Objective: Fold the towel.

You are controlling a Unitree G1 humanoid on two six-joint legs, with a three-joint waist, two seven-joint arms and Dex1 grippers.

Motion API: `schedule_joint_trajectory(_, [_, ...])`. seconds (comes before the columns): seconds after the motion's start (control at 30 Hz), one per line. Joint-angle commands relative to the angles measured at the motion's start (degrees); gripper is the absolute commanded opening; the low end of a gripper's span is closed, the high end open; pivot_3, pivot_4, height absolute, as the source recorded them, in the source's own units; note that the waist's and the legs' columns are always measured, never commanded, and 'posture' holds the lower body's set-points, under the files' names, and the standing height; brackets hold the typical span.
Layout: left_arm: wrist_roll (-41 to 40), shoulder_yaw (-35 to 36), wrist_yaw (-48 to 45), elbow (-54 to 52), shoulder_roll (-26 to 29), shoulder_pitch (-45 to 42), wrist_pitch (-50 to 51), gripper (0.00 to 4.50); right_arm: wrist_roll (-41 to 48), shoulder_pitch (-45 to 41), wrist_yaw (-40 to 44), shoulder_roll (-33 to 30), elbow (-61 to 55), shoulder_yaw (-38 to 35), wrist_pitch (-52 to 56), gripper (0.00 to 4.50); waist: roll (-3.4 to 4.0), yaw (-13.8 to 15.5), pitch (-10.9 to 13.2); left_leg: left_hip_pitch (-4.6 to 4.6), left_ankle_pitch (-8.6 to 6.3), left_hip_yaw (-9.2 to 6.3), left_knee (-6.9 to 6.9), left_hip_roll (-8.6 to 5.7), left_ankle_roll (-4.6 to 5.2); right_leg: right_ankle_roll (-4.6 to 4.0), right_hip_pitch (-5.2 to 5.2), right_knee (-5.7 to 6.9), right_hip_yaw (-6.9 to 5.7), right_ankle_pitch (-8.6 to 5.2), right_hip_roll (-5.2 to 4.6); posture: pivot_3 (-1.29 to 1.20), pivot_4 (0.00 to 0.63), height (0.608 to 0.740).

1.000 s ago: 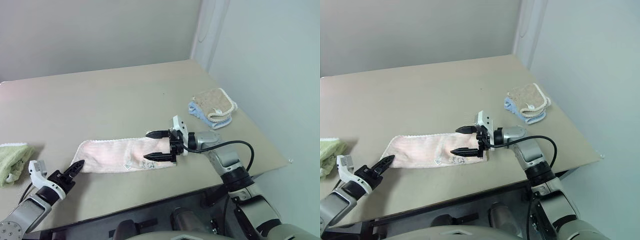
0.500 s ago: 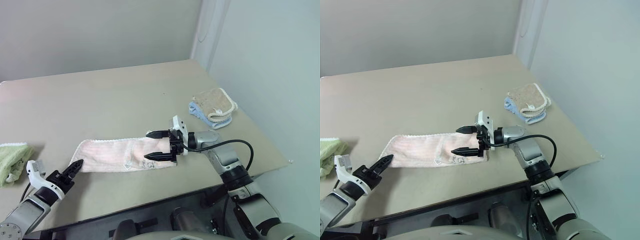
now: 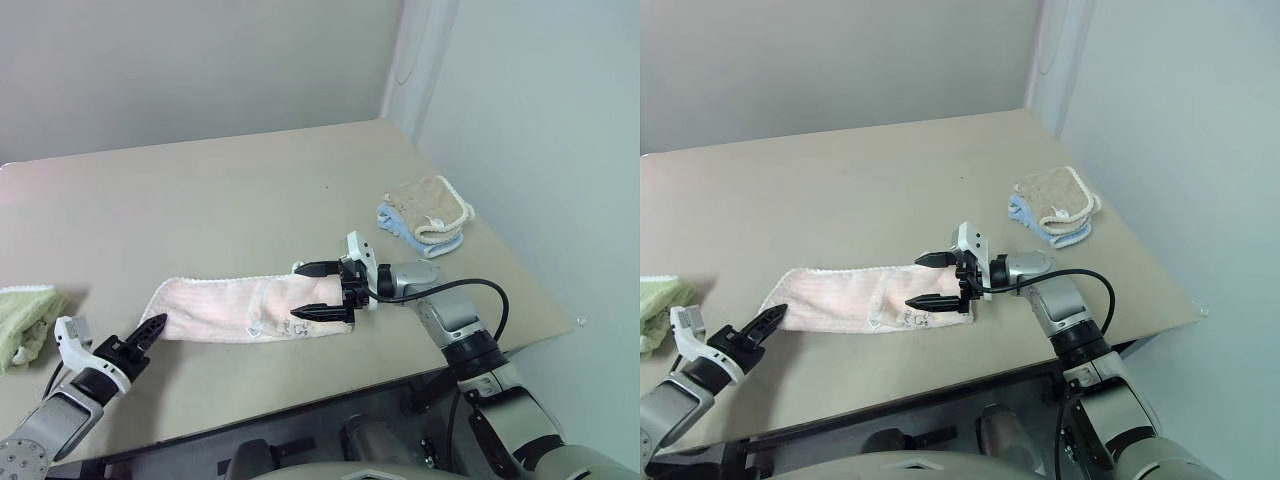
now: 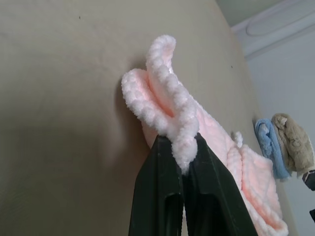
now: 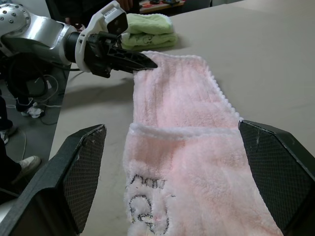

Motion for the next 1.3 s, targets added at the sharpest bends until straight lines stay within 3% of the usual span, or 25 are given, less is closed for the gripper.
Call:
schedule_joint_trajectory(0.03, [-0.7, 0.7, -1.7, -0.6, 1.6, -0.5, 0.1, 0.03, 0.1, -1.1, -0.2, -0.4, -1.2, -0.8, -0.9, 4.50, -0.01, 0.0, 0.0, 0.00, 0.00, 0.00, 0.00, 0.00, 0.00, 0.00, 0.00, 0.00, 0.00, 0.00, 0.00, 0.00, 0.000, 0.740])
schedule_joint_trajectory(0.27, [-4.1, 2.5, -2.1, -3.1, 3.8, -1.3, 0.7, 0.03, 1.9, -1.1, -0.1, -1.5, -2.6, -2.2, 1.2, 4.50, -0.01, 0.0, 0.0, -0.02, 0.00, 0.00, 0.00, 0.00, 0.00, 0.00, -0.01, 0.00, 0.00, 0.00, 0.00, 0.00, 0.000, 0.740])
schedule_joint_trajectory(0.43, [-6.5, 2.6, -5.9, -7.0, 9.5, -0.9, 2.6, 0.03, 3.7, 0.0, 1.4, -5.3, -5.3, -3.9, 2.9, 4.50, -0.02, 0.1, 0.0, -0.03, 0.00, -0.01, 0.00, -0.01, 0.00, 0.00, -0.02, 0.00, 0.00, 0.00, -0.01, 0.00, 0.000, 0.740])
schedule_joint_trajectory(0.73, [-0.8, -4.7, -16.7, -11.2, 20.1, -2.8, 6.2, 0.03, 2.8, 2.2, 0.3, -11.0, -4.9, -5.6, 2.5, 4.50, 0.05, 0.0, 0.1, -0.04, 0.00, 0.00, -0.02, -0.02, 0.00, 0.00, -0.06, -0.02, 0.01, -0.01, -0.01, 0.00, 0.000, 0.740])
schedule_joint_trajectory(1.0, [8.1, -20.0, -27.6, -2.9, 24.2, -22.3, 8.3, 0.03, 2.5, 5.6, -3.3, -12.4, -7.3, -7.1, 2.9, 4.50, 0.09, 1.1, 0.1, -0.04, 0.01, -0.07, 0.03, -0.14, 0.01, 0.03, -0.01, 0.00, 0.04, -0.01, -0.01, 0.00, 0.000, 0.740])
schedule_joint_trajectory(1.13, [10.1, -27.9, -30.8, 3.0, 20.9, -34.0, 12.2, 0.03, 3.1, 8.0, -5.4, -13.8, -9.9, -8.6, 4.0, 4.50, 0.11, 1.8, 0.1, -0.11, 0.02, -0.09, -0.03, -0.17, 0.02, 0.13, -0.07, 0.04, 0.06, -0.07, -0.01, 0.00, 0.000, 0.740])
schedule_joint_trajectory(1.3, [13.3, -34.7, -33.3, 4.5, 16.1, -40.6, 15.1, 0.03, 3.9, 11.6, -8.2, -15.1, -13.6, -11.0, 5.6, 4.50, 0.10, 2.7, 0.1, -0.14, 0.02, -0.14, 0.02, -0.22, 0.03, 0.18, -0.02, 0.04, 0.08, -0.08, -0.03, 0.00, 0.000, 0.740])
